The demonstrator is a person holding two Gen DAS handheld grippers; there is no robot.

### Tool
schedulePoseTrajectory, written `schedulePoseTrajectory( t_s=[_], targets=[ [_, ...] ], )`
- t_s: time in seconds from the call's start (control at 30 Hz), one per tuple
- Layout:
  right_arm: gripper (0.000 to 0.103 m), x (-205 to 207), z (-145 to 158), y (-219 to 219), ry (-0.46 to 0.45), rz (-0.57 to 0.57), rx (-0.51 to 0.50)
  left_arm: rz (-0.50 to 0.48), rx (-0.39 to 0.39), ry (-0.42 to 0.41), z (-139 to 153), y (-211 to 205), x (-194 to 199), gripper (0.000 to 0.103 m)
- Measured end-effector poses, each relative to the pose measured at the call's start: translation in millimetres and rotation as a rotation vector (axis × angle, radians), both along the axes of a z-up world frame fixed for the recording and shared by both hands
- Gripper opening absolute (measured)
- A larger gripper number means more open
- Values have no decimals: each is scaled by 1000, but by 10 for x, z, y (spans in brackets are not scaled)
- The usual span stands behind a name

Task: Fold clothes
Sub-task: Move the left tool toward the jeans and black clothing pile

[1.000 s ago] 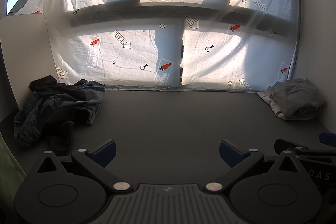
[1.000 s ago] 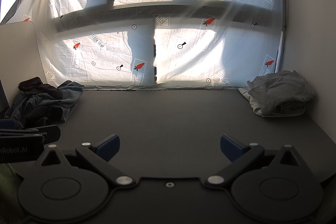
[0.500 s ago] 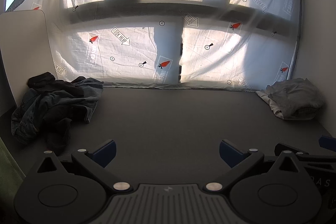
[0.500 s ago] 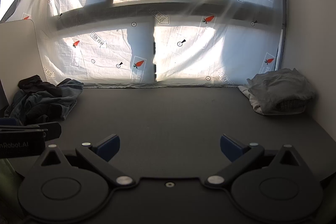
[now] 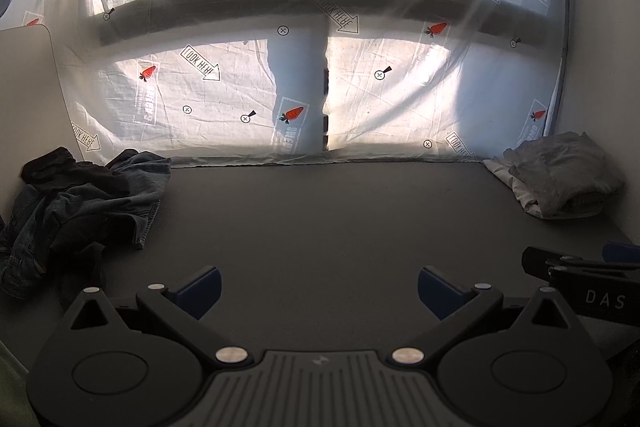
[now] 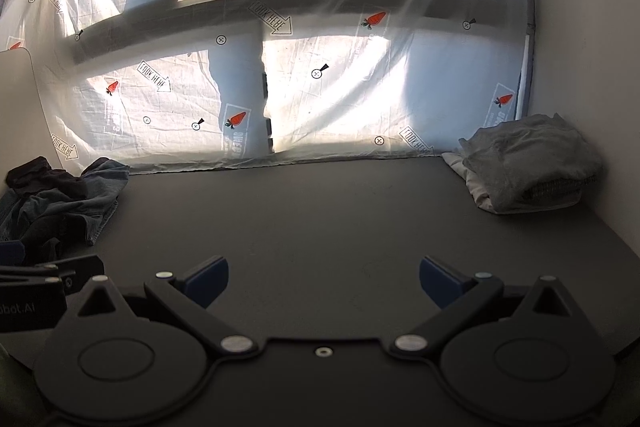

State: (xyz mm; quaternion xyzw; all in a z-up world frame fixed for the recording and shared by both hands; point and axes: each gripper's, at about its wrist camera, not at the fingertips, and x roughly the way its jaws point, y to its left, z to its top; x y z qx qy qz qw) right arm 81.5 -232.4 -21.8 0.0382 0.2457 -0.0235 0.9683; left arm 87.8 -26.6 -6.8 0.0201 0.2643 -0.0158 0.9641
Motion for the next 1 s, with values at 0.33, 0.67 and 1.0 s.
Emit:
schedulePoseTrajectory(
  t_s=[0.33, 0.67, 1.0],
  targets=[
    [103, 1060, -101, 91, 74, 40, 16, 224, -65, 77, 11, 379, 808, 103],
    [103, 2032, -308, 935, 162, 214, -19, 497, -164, 163, -171, 1551, 1288, 103],
    [94, 3048, -527, 2558, 196, 370, 8, 550, -170, 265, -578, 3225, 2245, 103]
  ],
)
